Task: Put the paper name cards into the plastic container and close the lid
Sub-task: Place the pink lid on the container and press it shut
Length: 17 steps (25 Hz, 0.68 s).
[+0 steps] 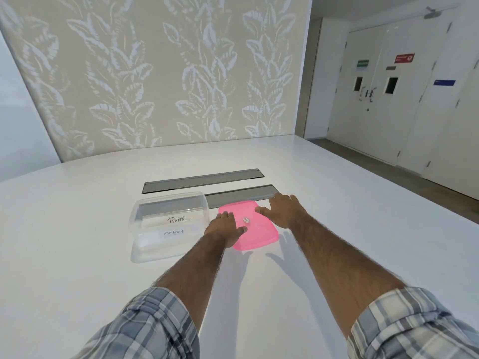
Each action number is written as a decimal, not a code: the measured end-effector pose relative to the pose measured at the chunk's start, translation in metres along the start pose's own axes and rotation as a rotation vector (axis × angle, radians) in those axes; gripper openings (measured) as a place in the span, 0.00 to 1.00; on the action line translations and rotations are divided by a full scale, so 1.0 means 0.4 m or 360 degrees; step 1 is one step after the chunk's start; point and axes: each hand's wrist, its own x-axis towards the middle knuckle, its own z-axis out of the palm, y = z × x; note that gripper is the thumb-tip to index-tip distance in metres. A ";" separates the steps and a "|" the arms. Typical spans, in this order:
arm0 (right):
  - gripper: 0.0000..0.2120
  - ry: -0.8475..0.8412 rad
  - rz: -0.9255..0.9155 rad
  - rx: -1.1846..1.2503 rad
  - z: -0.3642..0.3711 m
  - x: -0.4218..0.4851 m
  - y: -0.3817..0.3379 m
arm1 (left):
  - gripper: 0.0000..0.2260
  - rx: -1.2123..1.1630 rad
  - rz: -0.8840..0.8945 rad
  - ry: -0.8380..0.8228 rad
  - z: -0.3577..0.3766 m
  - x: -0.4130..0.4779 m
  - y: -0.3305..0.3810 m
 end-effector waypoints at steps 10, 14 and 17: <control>0.35 -0.0275 0.0284 0.0343 0.131 0.065 -0.016 | 0.38 -0.0115 -0.0265 -0.0117 0.123 0.046 0.000; 0.33 -0.0381 0.0368 0.0471 0.172 0.081 -0.038 | 0.37 -0.0148 -0.0311 -0.0051 0.138 0.046 0.011; 0.32 -0.0406 0.0423 0.0564 0.186 0.086 -0.054 | 0.37 -0.0237 -0.0326 -0.0052 0.147 0.049 0.025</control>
